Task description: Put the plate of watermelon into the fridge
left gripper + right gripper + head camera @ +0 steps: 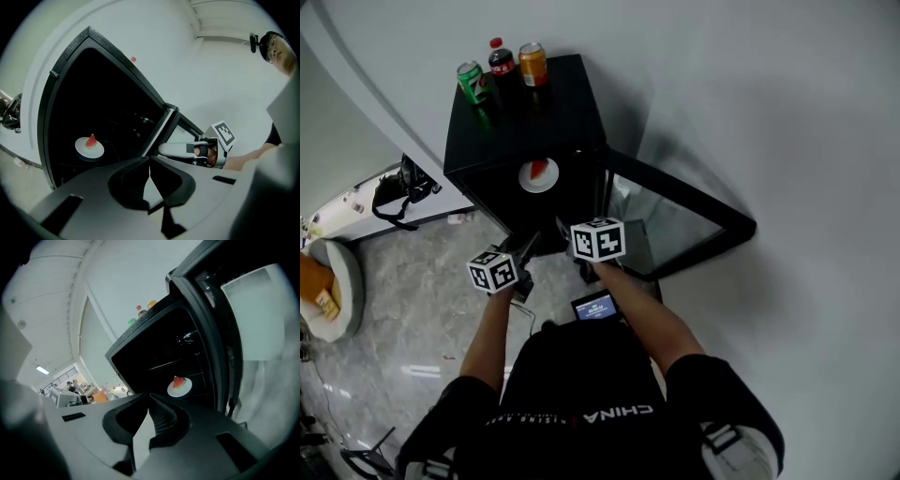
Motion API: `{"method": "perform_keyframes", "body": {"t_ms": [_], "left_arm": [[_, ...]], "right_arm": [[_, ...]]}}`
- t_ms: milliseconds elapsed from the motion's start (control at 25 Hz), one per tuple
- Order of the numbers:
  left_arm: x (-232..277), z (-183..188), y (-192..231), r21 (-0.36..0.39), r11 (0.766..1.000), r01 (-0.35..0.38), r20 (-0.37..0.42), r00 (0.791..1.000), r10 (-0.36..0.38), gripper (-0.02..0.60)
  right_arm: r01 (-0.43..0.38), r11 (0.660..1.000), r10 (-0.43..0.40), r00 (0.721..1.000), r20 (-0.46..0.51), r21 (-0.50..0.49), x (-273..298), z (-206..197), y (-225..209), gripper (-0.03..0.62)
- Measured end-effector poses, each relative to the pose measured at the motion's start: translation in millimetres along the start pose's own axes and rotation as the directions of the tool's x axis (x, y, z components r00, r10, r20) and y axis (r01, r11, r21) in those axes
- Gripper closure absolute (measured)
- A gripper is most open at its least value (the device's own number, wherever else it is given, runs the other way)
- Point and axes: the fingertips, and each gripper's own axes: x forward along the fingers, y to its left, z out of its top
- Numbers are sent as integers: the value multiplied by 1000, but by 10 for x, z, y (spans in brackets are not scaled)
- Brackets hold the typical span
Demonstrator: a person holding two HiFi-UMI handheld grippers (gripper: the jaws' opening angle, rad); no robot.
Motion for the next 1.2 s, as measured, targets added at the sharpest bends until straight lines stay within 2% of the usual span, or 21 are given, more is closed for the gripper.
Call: {"method": "perform_keyframes", "body": {"t_ms": [320, 640, 920, 1040, 1200], "left_arm": [[-108, -359, -324, -73, 994, -78, 40, 996, 81, 565], [-468, -918, -465, -115, 986, -117, 22, 993, 120, 565], [-1146, -1131, -684, -78, 992, -95, 40, 994, 98, 565], [-1500, -1279, -776, -50, 995, -83, 28, 996, 84, 565], [-2026, -1495, -903, -32, 996, -88, 47, 995, 89, 565]], "right_arm": [[-116, 991, 120, 991, -54, 70, -342, -271, -145, 569], [-74, 996, 78, 992, -102, 47, -662, -718, -254, 569], [-38, 998, 41, 998, -52, 52, -978, -1008, 213, 569], [-15, 997, 16, 1000, -17, 72, -1117, -1222, 466, 569], [16, 999, -16, 1000, 4, 49, -1338, -1593, 846, 571]]}}
